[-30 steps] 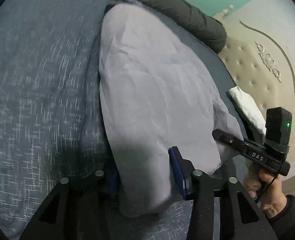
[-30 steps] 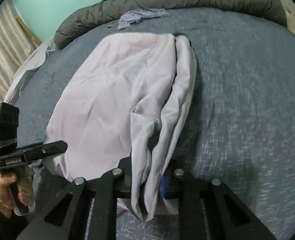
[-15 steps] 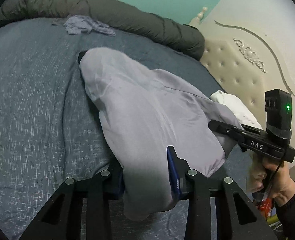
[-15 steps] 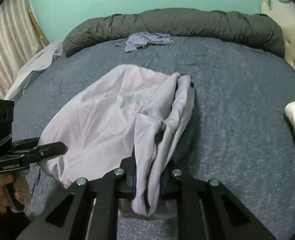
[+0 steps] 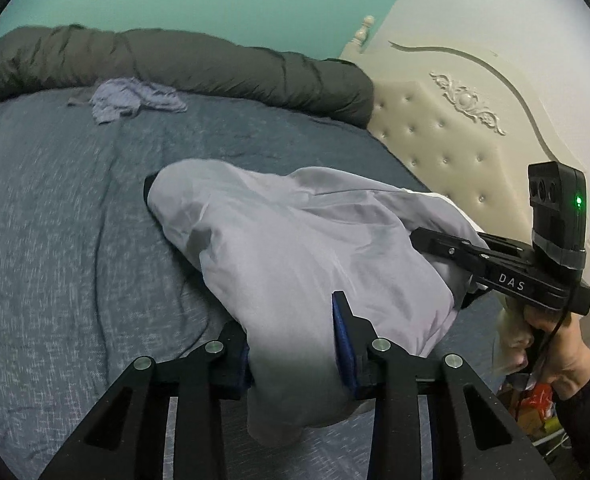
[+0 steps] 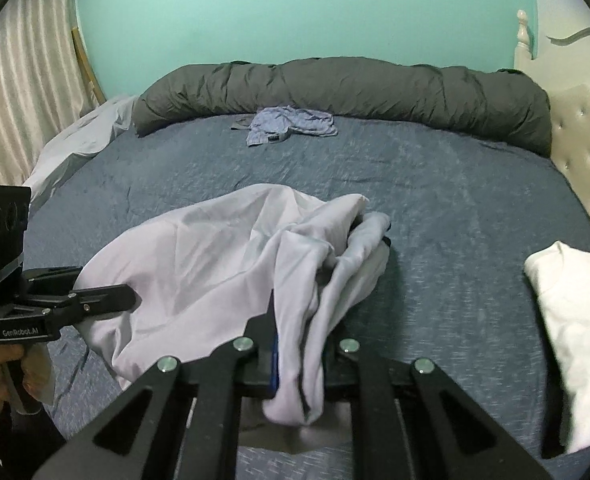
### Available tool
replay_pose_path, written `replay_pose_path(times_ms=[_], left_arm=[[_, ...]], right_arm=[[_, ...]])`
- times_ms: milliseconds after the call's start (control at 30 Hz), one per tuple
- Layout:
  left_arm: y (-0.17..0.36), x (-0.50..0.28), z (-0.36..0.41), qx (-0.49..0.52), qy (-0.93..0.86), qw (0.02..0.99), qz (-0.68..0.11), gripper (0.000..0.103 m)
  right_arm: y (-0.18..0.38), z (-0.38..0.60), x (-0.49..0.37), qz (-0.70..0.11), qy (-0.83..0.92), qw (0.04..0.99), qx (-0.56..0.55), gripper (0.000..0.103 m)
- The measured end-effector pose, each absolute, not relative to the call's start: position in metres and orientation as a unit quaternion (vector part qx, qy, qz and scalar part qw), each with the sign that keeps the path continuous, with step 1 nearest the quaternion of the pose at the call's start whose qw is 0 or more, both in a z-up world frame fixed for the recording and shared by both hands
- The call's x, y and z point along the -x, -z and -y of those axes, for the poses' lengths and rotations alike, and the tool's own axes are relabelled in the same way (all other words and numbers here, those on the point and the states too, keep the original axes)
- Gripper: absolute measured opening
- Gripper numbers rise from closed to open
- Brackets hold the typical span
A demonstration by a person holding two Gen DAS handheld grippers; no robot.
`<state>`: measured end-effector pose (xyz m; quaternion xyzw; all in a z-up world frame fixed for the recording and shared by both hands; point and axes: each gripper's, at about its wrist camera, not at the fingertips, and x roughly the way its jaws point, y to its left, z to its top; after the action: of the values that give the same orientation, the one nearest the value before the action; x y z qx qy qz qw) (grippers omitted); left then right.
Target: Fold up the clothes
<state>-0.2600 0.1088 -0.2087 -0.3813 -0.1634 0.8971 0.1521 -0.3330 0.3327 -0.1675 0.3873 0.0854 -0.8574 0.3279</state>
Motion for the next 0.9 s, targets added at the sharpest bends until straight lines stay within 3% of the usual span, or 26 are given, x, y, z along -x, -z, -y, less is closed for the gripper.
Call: replay_pose_path(times_ms=[200, 567, 667, 733, 800, 900], left_arm=[[0.218, 0.258, -0.125, 0.396, -0.887, 0.162, 0.173, 0.036], [0.312, 0.228, -0.138, 0.476, -0.844, 0.151, 0.198, 0.036], [0.325, 0.225, -0.138, 0.489, -0.837, 0.147, 0.198, 0.036], [0.330, 0.224, -0.136, 0.494, -0.833, 0.145, 0.201, 0.037], [0.332, 0.223, -0.134, 0.498, -0.829, 0.144, 0.209, 0.039], [0.336, 0.223, -0.130, 0.505, -0.822, 0.141, 0.220, 0.047]], right_arm=[[0.189, -0.360, 0.327, -0.081, 0.845, 0.326, -0.417, 0.010], [0.291, -0.389, 0.305, -0.031, 0.787, 0.319, -0.527, 0.012], [0.300, -0.393, 0.307, -0.016, 0.774, 0.316, -0.549, 0.020], [0.302, -0.396, 0.310, -0.006, 0.766, 0.309, -0.563, 0.042], [0.301, -0.401, 0.314, 0.007, 0.764, 0.303, -0.570, 0.057], [0.305, -0.403, 0.323, 0.025, 0.756, 0.300, -0.582, 0.063]])
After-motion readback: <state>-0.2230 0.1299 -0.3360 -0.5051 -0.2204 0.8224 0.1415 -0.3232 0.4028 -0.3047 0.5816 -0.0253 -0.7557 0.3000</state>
